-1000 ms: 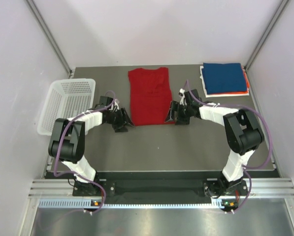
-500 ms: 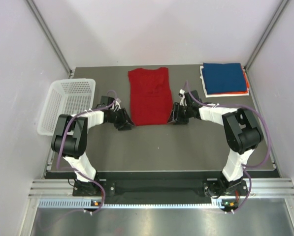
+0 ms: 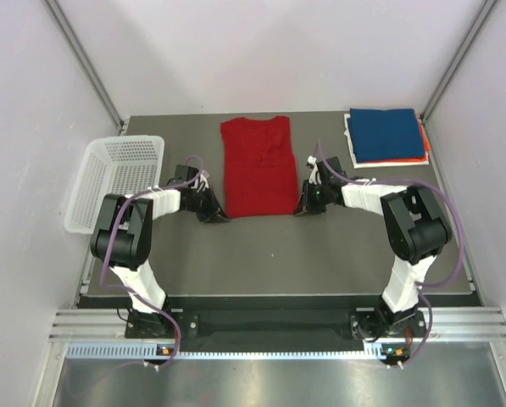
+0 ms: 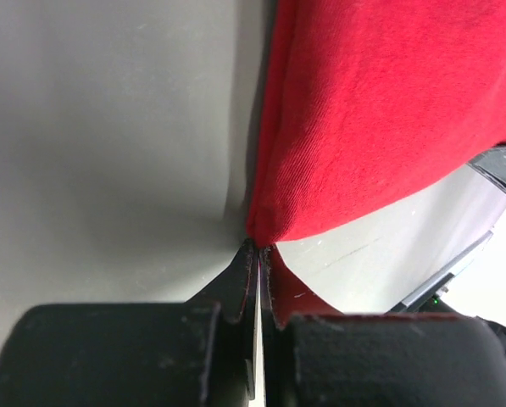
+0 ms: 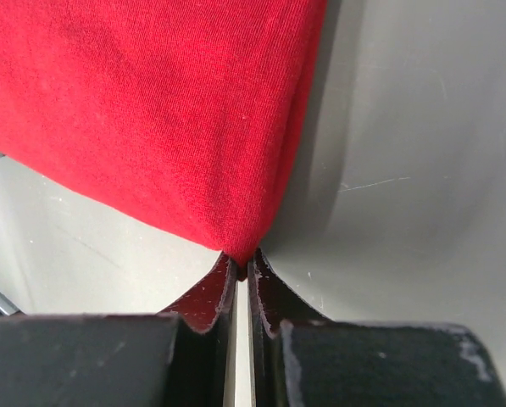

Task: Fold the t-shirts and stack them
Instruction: Fold the tshirt

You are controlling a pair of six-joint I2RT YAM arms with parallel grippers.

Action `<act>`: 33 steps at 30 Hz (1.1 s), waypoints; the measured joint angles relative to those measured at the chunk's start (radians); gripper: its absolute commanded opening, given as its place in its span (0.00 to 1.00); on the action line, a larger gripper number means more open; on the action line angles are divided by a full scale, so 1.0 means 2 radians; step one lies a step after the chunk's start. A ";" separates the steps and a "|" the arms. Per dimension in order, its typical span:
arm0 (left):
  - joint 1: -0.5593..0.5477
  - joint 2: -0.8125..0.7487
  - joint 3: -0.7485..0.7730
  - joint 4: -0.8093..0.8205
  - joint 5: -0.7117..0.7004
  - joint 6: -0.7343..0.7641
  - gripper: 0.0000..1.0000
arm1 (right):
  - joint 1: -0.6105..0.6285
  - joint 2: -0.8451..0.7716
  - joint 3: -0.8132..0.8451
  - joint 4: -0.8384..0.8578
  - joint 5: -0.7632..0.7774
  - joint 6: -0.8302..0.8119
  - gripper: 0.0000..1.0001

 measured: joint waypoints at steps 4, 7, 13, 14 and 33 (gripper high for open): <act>0.000 -0.015 0.000 -0.021 -0.026 -0.003 0.00 | 0.000 -0.002 -0.005 0.006 -0.004 -0.002 0.00; -0.001 -0.035 -0.004 -0.036 -0.044 -0.007 0.00 | 0.000 -0.010 -0.020 0.016 -0.007 -0.001 0.00; -0.001 -0.057 -0.006 -0.060 -0.068 -0.010 0.44 | 0.000 -0.029 -0.049 0.027 -0.014 0.011 0.23; -0.001 -0.057 -0.007 -0.061 -0.069 -0.012 0.46 | 0.000 -0.032 -0.051 0.029 -0.015 0.014 0.31; 0.005 -0.033 -0.013 -0.029 -0.012 -0.021 0.52 | 0.000 -0.043 -0.057 0.043 -0.015 0.060 0.45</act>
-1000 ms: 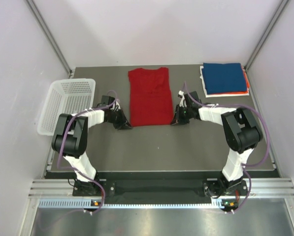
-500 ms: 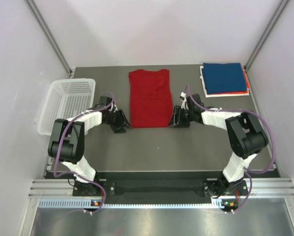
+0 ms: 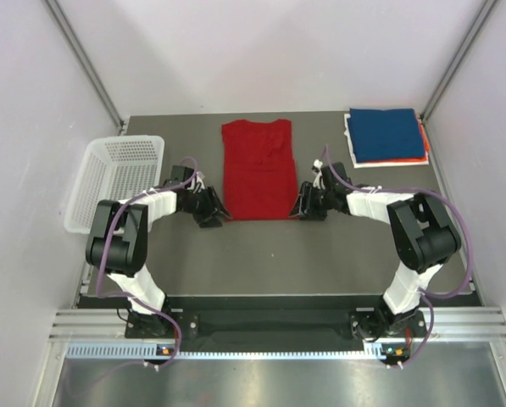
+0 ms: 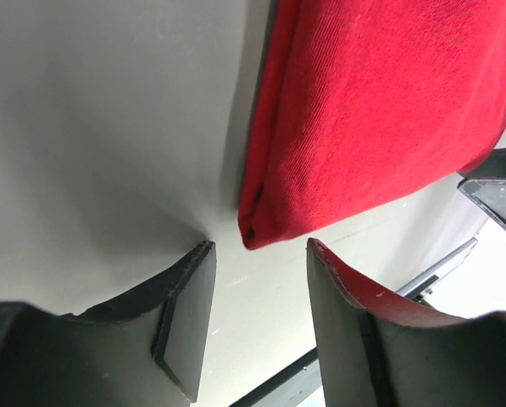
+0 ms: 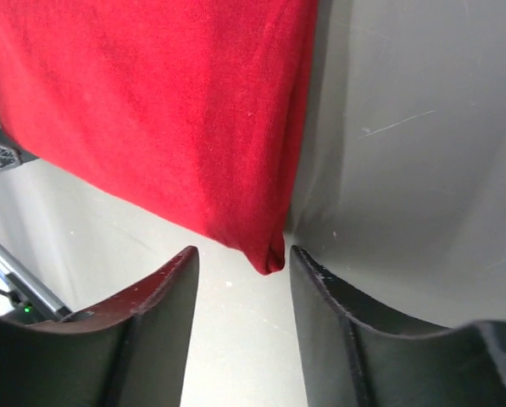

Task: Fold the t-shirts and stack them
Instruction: Fold the tshirt

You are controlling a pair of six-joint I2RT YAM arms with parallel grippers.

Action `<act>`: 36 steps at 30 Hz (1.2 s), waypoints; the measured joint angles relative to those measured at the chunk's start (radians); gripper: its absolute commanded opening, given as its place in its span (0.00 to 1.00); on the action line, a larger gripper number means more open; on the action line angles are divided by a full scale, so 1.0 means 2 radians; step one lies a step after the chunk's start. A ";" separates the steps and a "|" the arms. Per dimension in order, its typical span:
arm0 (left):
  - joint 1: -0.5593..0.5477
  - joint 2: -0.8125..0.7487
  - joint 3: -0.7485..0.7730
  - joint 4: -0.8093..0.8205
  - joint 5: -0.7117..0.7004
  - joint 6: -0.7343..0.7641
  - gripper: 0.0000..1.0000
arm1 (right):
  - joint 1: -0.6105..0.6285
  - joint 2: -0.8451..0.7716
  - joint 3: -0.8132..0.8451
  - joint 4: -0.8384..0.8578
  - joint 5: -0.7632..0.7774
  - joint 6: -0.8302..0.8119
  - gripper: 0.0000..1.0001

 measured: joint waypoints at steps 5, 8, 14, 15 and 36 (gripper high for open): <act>0.003 0.014 0.006 0.007 0.009 -0.001 0.37 | -0.001 0.006 -0.003 0.010 -0.002 0.005 0.33; 0.004 0.024 0.009 0.011 0.012 -0.001 0.11 | -0.002 0.009 -0.004 0.014 -0.002 0.005 0.17; 0.005 0.033 0.009 0.018 0.022 -0.002 0.00 | -0.002 0.011 -0.010 0.015 -0.002 0.001 0.00; 0.005 0.032 0.008 0.018 0.022 -0.002 0.00 | -0.002 0.010 -0.011 0.015 -0.002 -0.001 0.00; -0.072 -0.169 -0.128 -0.036 -0.039 -0.026 0.00 | 0.043 -0.194 -0.156 -0.035 0.042 -0.017 0.00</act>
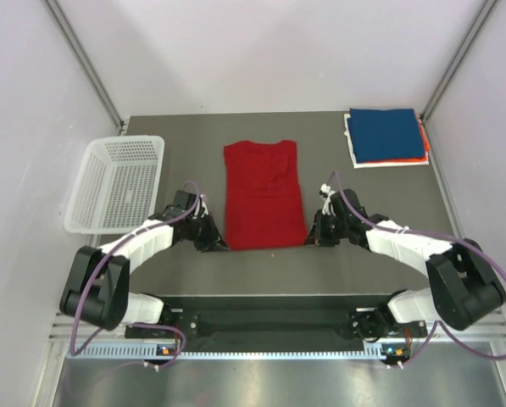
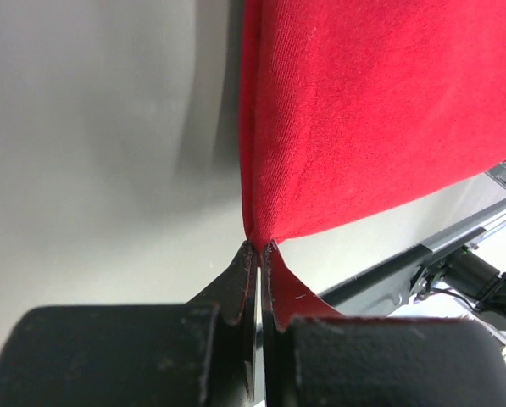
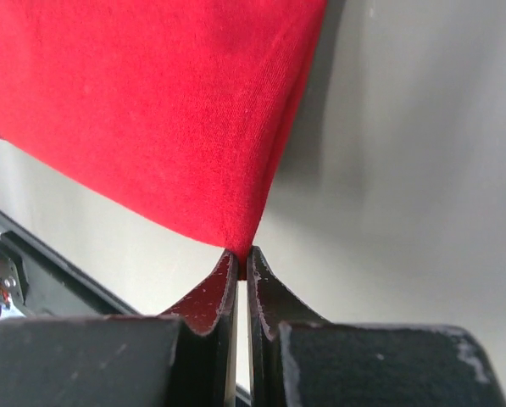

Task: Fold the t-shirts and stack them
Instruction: Fold the tshirt

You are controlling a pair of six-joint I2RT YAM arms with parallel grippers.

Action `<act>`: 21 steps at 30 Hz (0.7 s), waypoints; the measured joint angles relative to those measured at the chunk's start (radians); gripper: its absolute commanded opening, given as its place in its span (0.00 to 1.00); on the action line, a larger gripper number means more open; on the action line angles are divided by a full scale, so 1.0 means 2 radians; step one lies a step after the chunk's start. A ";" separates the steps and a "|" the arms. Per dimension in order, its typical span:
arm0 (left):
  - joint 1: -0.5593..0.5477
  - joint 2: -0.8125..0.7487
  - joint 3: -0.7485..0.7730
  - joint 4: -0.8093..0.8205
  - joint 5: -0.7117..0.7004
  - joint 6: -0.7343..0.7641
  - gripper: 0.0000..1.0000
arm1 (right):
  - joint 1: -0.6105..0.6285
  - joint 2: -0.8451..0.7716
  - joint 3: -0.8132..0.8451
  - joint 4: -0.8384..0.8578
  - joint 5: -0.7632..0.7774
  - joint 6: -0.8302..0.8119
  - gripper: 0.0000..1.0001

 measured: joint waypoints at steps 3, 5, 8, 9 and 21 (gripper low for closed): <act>-0.004 -0.039 -0.019 -0.010 -0.004 -0.013 0.00 | 0.003 -0.029 -0.010 -0.014 0.007 0.002 0.00; -0.009 -0.061 -0.023 -0.016 -0.006 -0.020 0.00 | 0.005 -0.041 -0.010 -0.022 0.011 0.002 0.00; -0.010 -0.080 -0.023 -0.018 -0.009 -0.026 0.00 | 0.006 -0.058 -0.010 -0.028 0.015 0.001 0.00; -0.010 -0.082 -0.023 -0.019 -0.011 -0.027 0.00 | 0.007 -0.062 -0.010 -0.031 0.018 0.000 0.00; -0.011 -0.033 0.100 -0.066 -0.047 -0.015 0.00 | 0.008 -0.053 0.081 -0.078 0.047 -0.019 0.00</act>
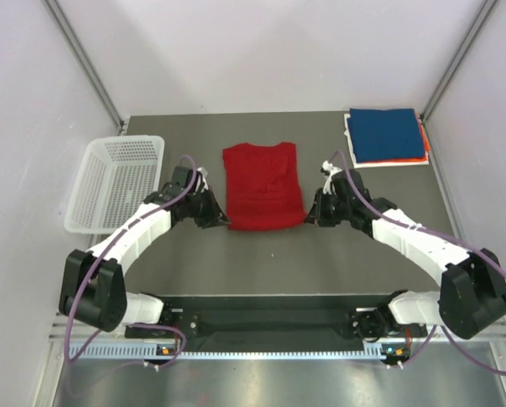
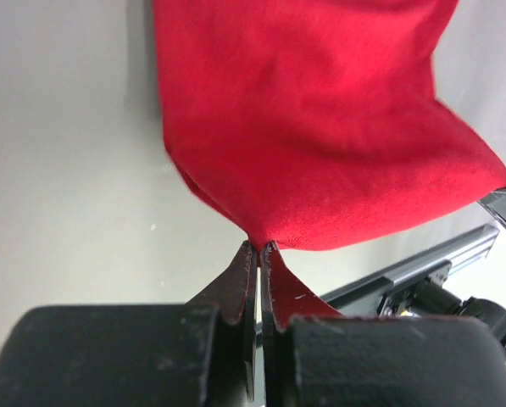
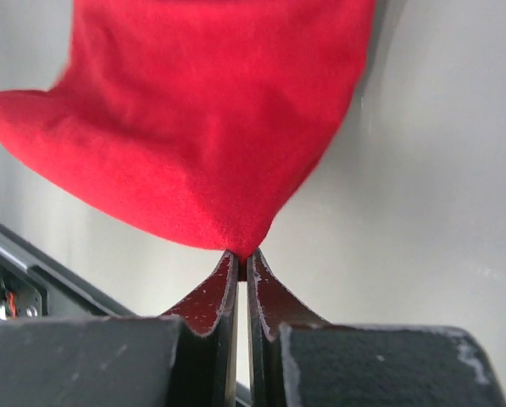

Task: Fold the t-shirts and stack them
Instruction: Fold the tshirt

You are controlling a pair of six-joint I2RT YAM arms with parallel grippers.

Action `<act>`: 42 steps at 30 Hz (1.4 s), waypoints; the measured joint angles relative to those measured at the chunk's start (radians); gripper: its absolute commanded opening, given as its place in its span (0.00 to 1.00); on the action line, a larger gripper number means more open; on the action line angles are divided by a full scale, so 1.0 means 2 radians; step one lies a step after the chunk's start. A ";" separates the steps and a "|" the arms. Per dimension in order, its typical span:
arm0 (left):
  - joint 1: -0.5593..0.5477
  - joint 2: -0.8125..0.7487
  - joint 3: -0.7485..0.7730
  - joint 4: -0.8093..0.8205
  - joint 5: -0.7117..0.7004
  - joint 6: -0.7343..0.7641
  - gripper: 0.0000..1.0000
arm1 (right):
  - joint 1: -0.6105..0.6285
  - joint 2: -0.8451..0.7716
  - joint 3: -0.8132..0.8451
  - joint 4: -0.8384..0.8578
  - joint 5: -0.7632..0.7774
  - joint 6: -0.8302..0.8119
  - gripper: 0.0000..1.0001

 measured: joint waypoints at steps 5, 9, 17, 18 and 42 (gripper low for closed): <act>0.007 0.037 0.064 -0.020 -0.017 0.014 0.00 | -0.001 0.046 0.067 -0.018 0.011 -0.010 0.00; 0.019 0.063 0.121 -0.029 -0.034 0.025 0.00 | -0.006 0.089 0.133 -0.039 0.018 -0.020 0.00; 0.039 0.158 0.265 -0.038 -0.032 0.042 0.00 | -0.016 0.186 0.280 -0.070 0.030 -0.037 0.00; 0.041 0.172 0.282 -0.039 -0.030 0.042 0.00 | -0.018 0.198 0.298 -0.074 0.031 -0.038 0.00; 0.114 0.506 0.551 0.101 0.137 0.006 0.00 | -0.101 0.459 0.529 -0.018 -0.040 -0.035 0.00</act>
